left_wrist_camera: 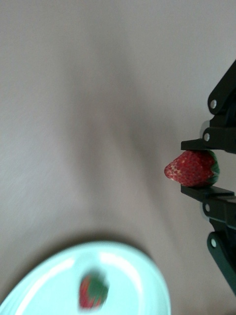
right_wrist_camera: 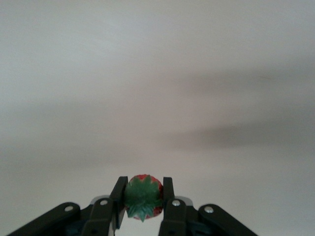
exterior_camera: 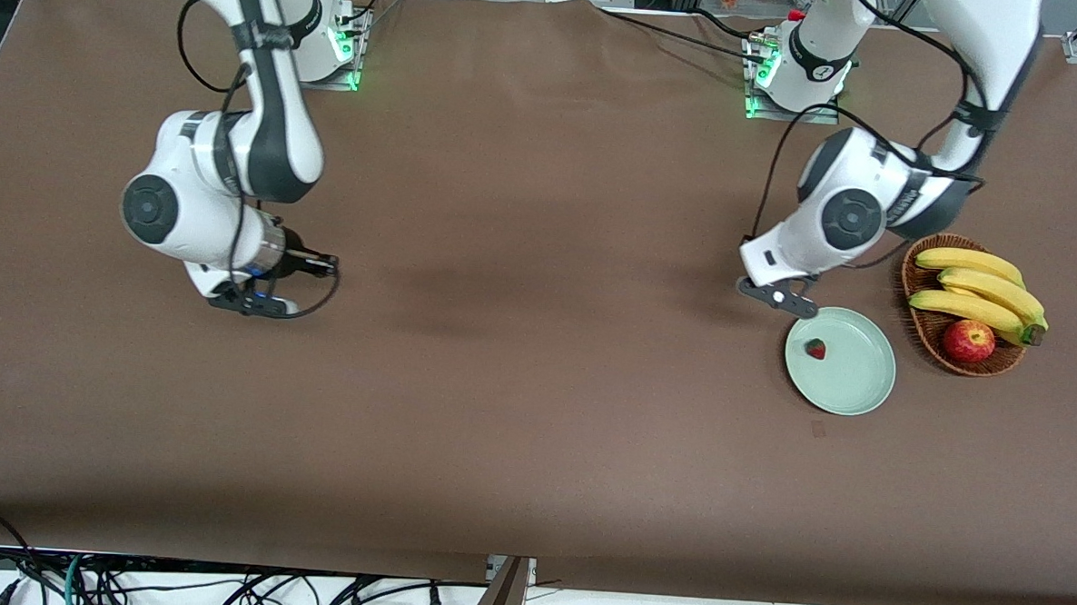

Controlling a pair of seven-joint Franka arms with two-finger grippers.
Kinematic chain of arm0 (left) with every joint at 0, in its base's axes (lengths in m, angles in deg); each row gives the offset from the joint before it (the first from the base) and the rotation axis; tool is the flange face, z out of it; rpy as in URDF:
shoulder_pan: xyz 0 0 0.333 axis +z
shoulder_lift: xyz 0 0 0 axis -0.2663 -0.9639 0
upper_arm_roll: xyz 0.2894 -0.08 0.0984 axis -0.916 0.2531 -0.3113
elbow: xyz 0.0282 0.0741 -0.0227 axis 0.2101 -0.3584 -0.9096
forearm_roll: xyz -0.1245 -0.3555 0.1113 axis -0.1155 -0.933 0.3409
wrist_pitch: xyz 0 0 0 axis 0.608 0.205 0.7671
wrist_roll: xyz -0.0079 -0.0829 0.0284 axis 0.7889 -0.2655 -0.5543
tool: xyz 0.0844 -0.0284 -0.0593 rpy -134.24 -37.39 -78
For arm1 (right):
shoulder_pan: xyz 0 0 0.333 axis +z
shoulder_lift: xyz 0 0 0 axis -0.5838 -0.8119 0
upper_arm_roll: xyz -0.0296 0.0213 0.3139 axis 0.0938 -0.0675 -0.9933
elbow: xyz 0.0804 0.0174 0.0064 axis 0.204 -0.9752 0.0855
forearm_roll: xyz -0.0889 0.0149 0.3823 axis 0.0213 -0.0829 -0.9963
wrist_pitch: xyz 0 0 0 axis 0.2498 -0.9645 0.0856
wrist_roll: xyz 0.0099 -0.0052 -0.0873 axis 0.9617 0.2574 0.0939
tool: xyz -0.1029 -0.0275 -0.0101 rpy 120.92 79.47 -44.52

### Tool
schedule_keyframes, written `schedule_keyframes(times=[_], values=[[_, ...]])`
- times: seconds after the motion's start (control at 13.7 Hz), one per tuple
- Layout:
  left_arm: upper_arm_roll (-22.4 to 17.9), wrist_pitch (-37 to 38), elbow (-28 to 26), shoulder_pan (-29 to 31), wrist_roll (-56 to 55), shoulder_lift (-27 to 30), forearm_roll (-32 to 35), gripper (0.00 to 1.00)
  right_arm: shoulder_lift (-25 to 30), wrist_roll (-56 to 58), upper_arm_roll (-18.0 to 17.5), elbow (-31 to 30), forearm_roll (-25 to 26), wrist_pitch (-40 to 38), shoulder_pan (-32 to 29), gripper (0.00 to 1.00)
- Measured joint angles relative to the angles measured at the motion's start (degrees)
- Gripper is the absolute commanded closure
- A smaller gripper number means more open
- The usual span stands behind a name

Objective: Collect all strawberries into plate

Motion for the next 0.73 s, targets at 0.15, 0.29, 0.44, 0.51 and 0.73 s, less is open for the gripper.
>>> schedule_keyframes(times=[0.15,0.29,0.44,0.51,0.73], values=[[-0.62,0.16,2.76,2.33,2.91,-1.79,5.03,1.00,-5.21,-11.68,-5.46,9.97,-3.22,0.03,1.05,0.90],[-0.90,0.15,5.93,4.74,4.99,-5.31,12.89,1.00,-12.61,-22.91,-10.66,20.07,-6.36,1.11,1.50,0.85],[-1.02,0.09,9.14,7.49,8.98,-9.61,17.72,1.00,-19.48,-33.07,-16.52,26.95,-7.54,9.70,1.56,0.80],[-1.06,-0.31,10.55,8.89,11.83,-11.64,18.48,1.00,-22.36,-37.41,-19.67,28.65,-7.55,16.33,1.59,0.73],[-1.15,-4.12,12.76,12.52,18.27,-16.50,18.79,0.89,-29.92,-47.77,-26.66,31.29,-7.56,34.05,2.97,0.45]])
